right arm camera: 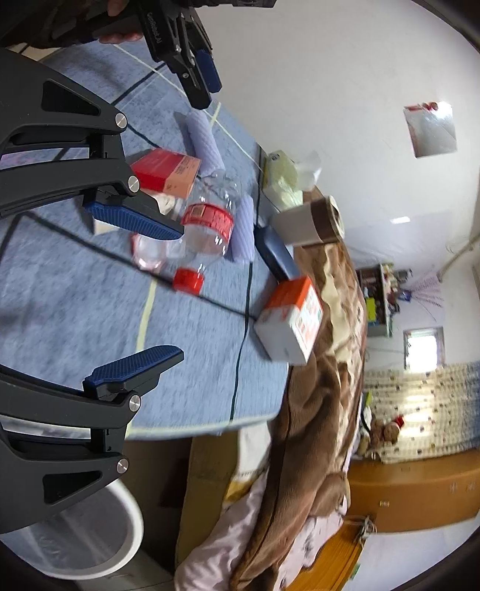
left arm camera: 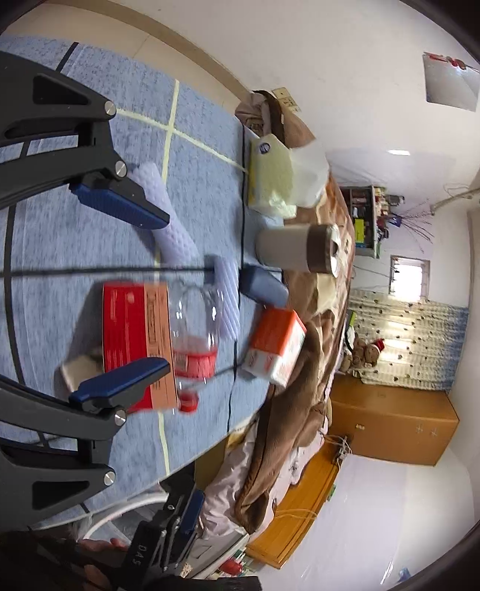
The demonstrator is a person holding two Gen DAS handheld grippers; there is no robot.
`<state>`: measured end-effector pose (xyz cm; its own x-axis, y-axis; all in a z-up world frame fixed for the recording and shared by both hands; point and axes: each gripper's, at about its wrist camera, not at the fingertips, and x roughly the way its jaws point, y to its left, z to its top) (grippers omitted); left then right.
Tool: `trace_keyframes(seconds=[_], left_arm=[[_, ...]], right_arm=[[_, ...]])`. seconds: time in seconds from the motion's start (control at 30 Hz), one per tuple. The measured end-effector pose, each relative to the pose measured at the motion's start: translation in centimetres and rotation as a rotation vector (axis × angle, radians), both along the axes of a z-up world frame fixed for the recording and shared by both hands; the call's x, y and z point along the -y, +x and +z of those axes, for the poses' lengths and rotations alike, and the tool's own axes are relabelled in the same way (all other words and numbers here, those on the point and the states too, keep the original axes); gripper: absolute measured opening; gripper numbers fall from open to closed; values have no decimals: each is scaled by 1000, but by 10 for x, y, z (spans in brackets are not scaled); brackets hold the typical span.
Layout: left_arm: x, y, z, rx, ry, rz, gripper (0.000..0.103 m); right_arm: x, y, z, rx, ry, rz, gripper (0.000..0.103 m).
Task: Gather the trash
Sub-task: 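Move both open tools back toward the remaining trash on the bed, then grasp the white foam net sleeve with the left tool while the right tool grasps the Coke bottle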
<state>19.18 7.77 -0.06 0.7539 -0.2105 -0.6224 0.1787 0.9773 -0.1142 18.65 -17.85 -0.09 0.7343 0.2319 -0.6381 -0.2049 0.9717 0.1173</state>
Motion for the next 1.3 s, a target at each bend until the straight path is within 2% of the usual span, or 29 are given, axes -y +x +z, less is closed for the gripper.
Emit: trace_keyframes(seconds=[0.17, 0.33, 0.43, 0.63, 0.83, 0.87, 0.97, 1.17, 1.3], left_arm=[[-17, 17, -10, -33, 19, 28, 74], [-24, 37, -23, -67, 91, 10, 74], [-29, 50, -32, -104, 109, -9, 74], [-43, 72, -53, -163, 124, -4, 74], [-51, 85, -64, -202, 131, -26, 74], [-49, 86, -64, -194, 148, -33, 74], [-46, 91, -66, -191, 191, -43, 74], [-53, 102, -70, -221, 152, -40, 74], [-55, 108, -72, -228, 164, -30, 74]], right_arm=[[-16, 23, -4, -35, 0, 49, 61], [-34, 44, -7, -56, -39, 121, 61], [-44, 58, -10, -77, -52, 159, 61], [-54, 81, -17, -140, -6, 252, 62], [-75, 97, -27, -209, -70, 385, 64], [-77, 99, -28, -214, -80, 398, 68], [-85, 105, -30, -230, -112, 434, 70], [-100, 115, -36, -288, -189, 521, 75], [-108, 118, -37, -292, -253, 545, 75]])
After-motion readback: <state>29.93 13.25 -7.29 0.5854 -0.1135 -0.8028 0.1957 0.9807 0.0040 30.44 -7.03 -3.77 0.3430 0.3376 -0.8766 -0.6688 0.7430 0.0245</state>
